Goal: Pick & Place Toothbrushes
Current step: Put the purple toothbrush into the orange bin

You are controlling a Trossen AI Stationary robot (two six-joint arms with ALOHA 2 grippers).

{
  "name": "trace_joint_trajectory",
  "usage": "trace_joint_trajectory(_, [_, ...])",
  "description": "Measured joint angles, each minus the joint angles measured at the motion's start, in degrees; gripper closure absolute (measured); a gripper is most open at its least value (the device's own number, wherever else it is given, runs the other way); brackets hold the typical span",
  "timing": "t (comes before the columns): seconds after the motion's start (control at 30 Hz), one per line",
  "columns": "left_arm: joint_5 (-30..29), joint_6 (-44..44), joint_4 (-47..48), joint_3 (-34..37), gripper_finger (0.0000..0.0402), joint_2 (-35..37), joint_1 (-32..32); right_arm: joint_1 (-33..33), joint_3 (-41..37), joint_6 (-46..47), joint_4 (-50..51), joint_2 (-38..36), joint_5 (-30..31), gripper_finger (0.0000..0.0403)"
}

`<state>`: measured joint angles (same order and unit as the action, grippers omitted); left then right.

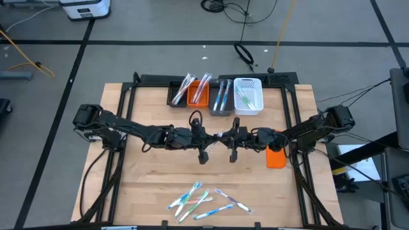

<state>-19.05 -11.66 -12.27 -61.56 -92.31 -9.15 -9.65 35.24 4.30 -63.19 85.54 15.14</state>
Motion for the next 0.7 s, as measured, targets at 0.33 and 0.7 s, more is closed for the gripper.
trace_joint_trajectory(0.33, [-0.11, 1.32, 0.18, 0.00, 0.0385, 0.00, 0.02, -0.01, 0.00, -0.55, 0.35, 0.00, -0.03, 0.0399])
trace_joint_trajectory(0.7, [-3.64, 2.18, 4.34, -0.02, 0.0308, 0.57, -0.22, 1.07, 0.00, -0.51, 0.47, 0.00, -0.63, 0.0401])
